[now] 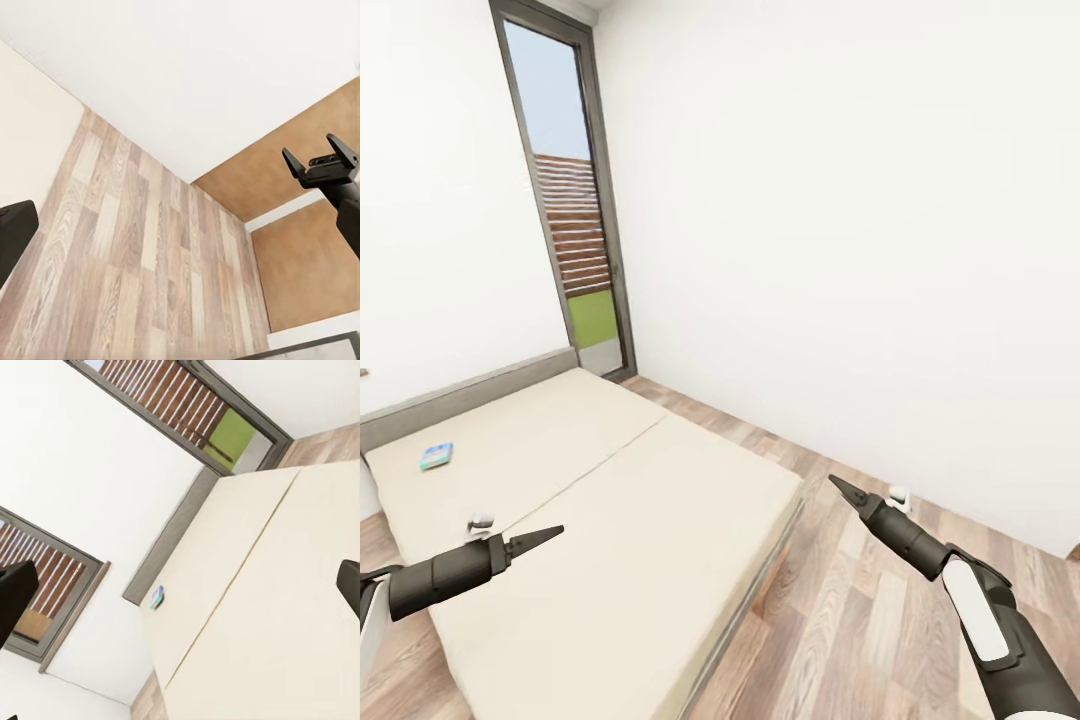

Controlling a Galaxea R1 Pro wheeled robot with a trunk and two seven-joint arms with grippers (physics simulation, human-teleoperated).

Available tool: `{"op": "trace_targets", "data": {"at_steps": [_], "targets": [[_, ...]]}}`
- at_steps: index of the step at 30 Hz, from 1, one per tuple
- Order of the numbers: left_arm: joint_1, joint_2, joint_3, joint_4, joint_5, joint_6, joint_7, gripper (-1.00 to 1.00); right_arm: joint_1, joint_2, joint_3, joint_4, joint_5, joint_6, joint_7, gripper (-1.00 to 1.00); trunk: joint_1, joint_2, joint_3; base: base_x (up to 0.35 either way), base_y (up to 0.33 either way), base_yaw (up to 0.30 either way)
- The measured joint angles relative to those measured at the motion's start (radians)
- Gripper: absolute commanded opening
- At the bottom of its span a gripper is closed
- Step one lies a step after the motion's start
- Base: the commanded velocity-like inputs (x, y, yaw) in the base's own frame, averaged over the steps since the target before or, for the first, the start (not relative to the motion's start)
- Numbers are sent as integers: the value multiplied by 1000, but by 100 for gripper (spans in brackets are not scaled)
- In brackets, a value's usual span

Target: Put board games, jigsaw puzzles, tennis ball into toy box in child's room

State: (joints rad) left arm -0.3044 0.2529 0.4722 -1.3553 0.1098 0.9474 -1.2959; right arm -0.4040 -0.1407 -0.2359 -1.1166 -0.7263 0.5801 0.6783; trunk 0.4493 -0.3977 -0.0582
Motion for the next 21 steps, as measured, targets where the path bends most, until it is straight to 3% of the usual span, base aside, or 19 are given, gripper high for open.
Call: {"op": "trace_targets", "data": {"at_steps": [6, 21], "targets": [[0, 0, 0, -1, 0, 0, 0, 100, 0, 1, 1, 0, 0, 0, 0, 100, 0, 0, 0, -53, 181, -7], [0, 0, 2, -1, 0, 3, 0, 100, 0, 1, 1, 0, 0, -1, 0, 100, 0, 0, 0, -71, 40, 0]]}}
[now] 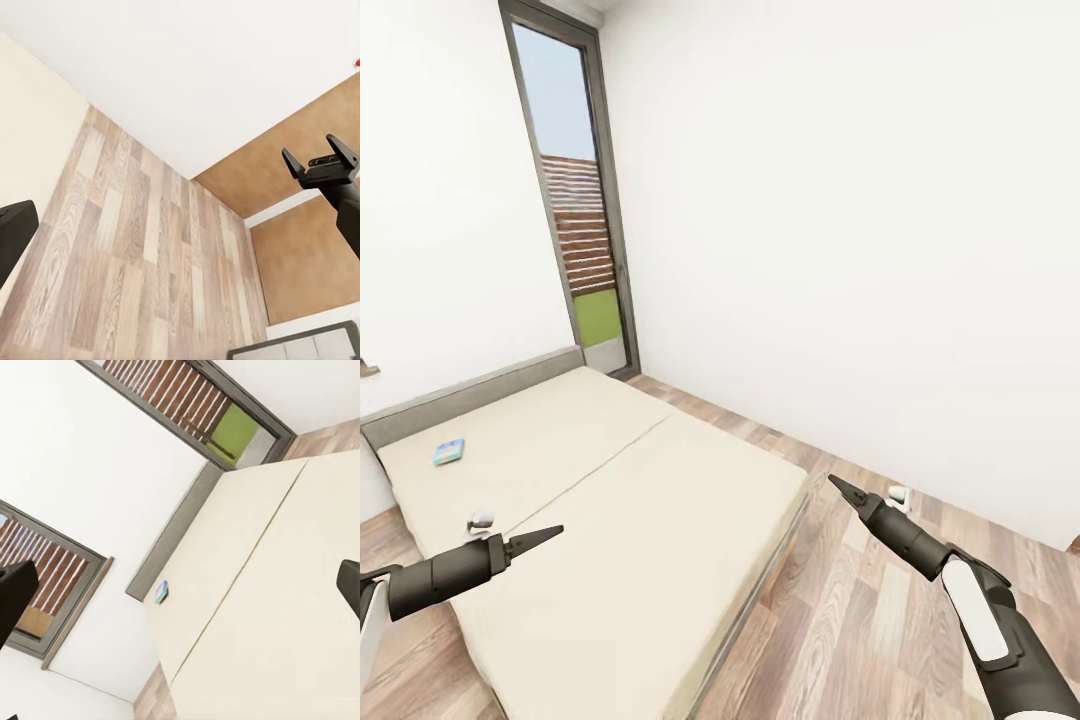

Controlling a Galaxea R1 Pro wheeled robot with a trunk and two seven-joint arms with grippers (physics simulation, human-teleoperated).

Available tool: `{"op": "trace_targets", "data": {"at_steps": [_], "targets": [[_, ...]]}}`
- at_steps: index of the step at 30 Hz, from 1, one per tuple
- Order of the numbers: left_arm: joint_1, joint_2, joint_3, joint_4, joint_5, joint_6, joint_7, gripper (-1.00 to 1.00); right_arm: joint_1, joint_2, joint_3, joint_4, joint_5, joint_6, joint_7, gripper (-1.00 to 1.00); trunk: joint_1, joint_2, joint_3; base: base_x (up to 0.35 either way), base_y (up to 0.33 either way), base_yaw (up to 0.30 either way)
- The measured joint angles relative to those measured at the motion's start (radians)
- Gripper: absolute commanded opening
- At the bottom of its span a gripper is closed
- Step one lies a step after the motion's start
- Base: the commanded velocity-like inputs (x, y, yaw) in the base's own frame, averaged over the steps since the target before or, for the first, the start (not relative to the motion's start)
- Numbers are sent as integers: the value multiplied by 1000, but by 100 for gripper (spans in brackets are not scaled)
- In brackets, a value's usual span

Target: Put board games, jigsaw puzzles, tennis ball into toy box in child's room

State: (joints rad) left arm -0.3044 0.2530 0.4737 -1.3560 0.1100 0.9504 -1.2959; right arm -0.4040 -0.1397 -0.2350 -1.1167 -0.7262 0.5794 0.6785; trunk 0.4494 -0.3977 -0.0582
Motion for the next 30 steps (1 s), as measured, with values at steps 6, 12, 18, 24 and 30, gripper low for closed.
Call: {"op": "trace_targets", "data": {"at_steps": [6, 12, 18, 24, 30], "targets": [[0, 0, 0, 0, 0, 1, 0, 100, 0, 0, 0, 0, 0, 0, -1, 100, 0, 0, 0, -41, 178, 0], [0, 0, 0, 0, -1, 2, 0, 100, 0, 0, 1, 0, 0, 0, -1, 100, 0, 0, 0, -15, 269, -10], [0, 0, 0, 0, -1, 2, 0, 100, 0, 0, 2, 0, 0, 1, -1, 100, 0, 0, 0, -2, 284, -167], [0, 0, 0, 0, -1, 2, 0, 100, 0, 0, 3, 1, 0, 0, -1, 100, 0, 0, 0, 0, 287, -258], [0, 0, 0, 0, -1, 2, 0, 100, 0, 0, 3, 1, 1, -1, -3, 100, 0, 0, 0, -1, 276, -275]]}}
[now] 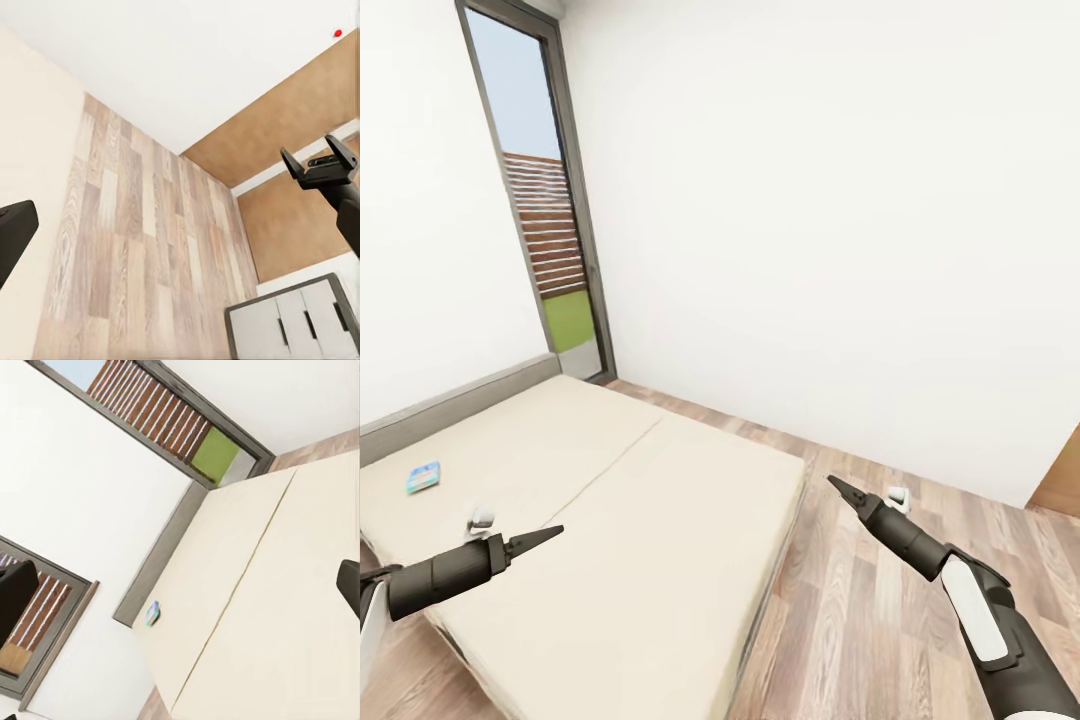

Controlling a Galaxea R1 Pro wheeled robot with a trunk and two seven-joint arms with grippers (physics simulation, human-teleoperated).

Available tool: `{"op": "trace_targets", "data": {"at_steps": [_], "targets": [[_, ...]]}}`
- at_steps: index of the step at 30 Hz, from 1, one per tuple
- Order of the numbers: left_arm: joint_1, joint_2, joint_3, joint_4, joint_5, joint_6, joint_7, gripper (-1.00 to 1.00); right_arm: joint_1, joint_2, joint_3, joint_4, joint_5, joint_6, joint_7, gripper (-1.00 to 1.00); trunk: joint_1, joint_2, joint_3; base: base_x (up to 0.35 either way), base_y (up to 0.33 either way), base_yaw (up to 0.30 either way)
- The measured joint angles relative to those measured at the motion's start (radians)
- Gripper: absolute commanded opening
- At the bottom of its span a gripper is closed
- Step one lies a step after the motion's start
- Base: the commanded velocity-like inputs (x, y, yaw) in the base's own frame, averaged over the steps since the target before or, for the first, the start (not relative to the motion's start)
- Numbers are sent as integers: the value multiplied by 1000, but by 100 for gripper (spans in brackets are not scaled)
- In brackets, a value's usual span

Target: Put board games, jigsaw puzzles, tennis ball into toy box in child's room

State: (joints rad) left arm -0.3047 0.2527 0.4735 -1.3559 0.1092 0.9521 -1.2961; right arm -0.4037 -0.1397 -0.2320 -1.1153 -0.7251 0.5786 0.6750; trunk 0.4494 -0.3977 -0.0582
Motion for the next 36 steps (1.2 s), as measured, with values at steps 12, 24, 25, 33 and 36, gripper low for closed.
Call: {"op": "trace_targets", "data": {"at_steps": [12, 24, 25, 33, 36], "targets": [[0, 1, 0, 0, 1, -2, 0, 100, 0, 0, -1, -1, -1, 0, 1, 100, 0, 0, 0, -45, 122, -265], [0, 0, 0, 0, 1, 0, 0, 100, 0, 0, -1, -1, -1, 0, 2, 100, 0, 0, 0, -71, 117, -51], [0, 0, 0, 0, 1, 0, 0, 100, 0, 0, -1, -1, -1, 0, 2, 100, 0, 0, 1, -28, 90, -106], [0, 0, 0, 0, 0, 1, 0, 100, 0, 0, 0, -1, -1, 0, 2, 100, 0, 0, 6, -58, 195, -127], [0, 0, 0, 0, 0, 1, 0, 100, 0, 1, 0, -1, -1, 0, 2, 100, 0, 0, 7, -14, 183, -32]]}}
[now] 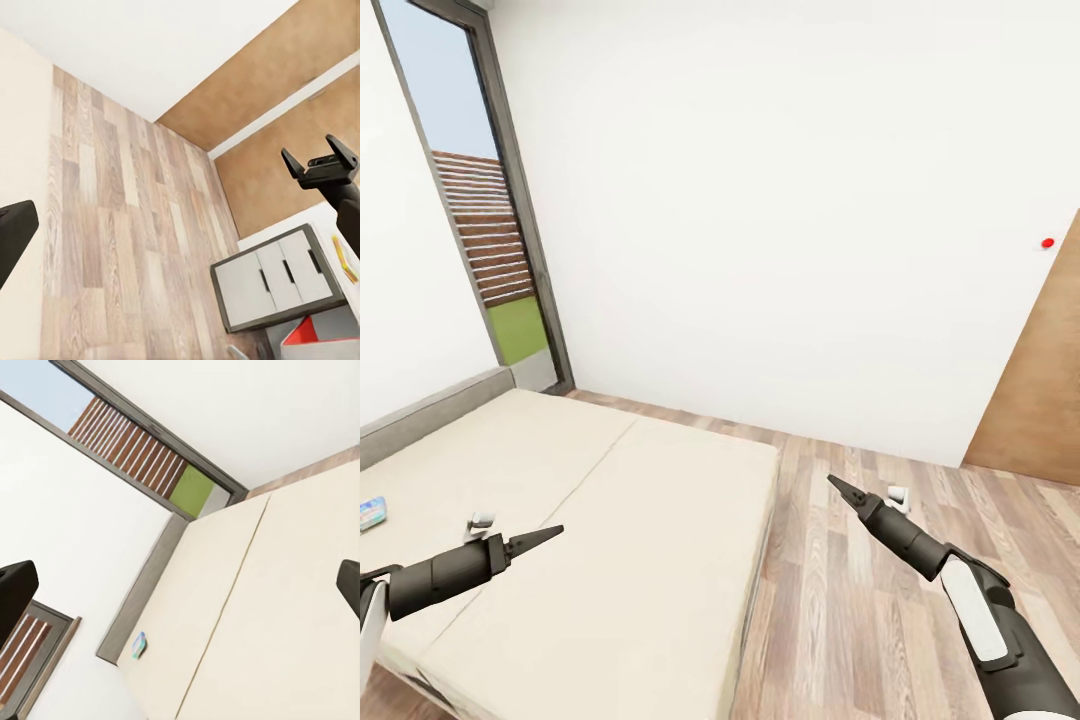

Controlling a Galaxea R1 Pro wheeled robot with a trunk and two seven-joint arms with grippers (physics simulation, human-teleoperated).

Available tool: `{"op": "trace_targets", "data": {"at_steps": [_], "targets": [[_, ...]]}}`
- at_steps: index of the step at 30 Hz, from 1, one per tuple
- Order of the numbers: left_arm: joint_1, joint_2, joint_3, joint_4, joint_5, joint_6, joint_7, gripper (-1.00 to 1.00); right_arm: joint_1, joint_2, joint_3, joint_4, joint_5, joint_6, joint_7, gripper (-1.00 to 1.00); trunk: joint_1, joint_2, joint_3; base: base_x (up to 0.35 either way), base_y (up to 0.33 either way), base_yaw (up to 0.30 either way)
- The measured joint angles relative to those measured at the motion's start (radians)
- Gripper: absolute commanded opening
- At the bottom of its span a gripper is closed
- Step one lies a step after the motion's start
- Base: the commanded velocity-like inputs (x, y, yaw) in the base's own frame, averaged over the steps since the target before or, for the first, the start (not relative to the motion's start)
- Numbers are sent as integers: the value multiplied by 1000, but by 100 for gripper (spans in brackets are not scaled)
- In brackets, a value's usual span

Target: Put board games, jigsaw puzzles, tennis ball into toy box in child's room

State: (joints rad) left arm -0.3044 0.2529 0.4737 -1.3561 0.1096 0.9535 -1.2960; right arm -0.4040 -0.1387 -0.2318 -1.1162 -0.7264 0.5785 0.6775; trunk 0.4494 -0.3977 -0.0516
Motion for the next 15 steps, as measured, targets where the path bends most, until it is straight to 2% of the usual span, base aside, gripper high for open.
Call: {"op": "trace_targets", "data": {"at_steps": [8, 15], "targets": [[0, 0, 0, 0, 0, 0, 0, 100, 0, -1, 0, 1, 0, 0, 0, 100, 0, 0, 0, -3, 256, -23], [0, 0, 0, 0, 0, 0, 0, 100, 0, 0, 0, 1, 0, 0, 0, 100, 0, 0, 5, 0, 267, -175]]}}
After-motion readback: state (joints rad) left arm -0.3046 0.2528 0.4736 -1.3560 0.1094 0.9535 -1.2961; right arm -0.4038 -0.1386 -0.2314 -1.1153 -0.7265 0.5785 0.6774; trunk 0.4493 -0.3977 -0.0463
